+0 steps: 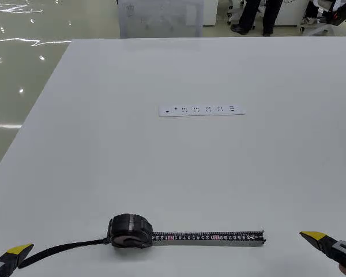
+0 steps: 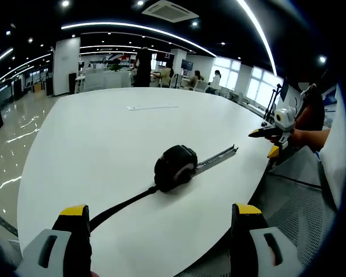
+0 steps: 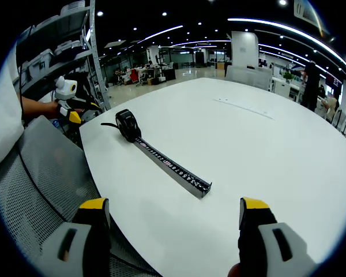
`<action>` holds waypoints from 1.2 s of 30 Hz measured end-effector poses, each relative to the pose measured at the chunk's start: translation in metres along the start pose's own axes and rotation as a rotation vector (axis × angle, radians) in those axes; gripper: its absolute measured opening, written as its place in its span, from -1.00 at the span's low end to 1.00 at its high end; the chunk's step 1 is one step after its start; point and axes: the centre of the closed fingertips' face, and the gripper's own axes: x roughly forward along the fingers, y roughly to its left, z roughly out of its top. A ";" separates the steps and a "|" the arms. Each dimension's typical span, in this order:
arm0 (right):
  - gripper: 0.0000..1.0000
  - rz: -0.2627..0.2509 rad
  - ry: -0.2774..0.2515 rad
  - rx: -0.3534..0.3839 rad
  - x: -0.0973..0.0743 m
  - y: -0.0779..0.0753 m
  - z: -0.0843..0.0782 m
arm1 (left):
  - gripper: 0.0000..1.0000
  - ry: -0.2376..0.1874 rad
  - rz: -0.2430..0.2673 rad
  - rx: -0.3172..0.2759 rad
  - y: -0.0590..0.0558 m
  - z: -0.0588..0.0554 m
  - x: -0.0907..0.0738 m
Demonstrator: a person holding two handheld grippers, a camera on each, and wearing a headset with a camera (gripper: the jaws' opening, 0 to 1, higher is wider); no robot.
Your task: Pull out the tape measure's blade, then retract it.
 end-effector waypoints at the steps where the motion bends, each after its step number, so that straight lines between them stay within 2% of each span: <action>1: 0.88 0.000 0.001 -0.001 0.000 0.000 0.000 | 0.98 0.001 -0.001 0.000 0.000 0.000 0.000; 24: 0.88 0.011 0.020 -0.001 0.002 0.003 -0.006 | 0.96 0.019 -0.008 0.003 0.000 -0.005 -0.002; 36: 0.88 0.017 0.018 0.004 0.003 0.003 -0.006 | 0.96 0.010 -0.006 0.003 -0.002 0.002 -0.001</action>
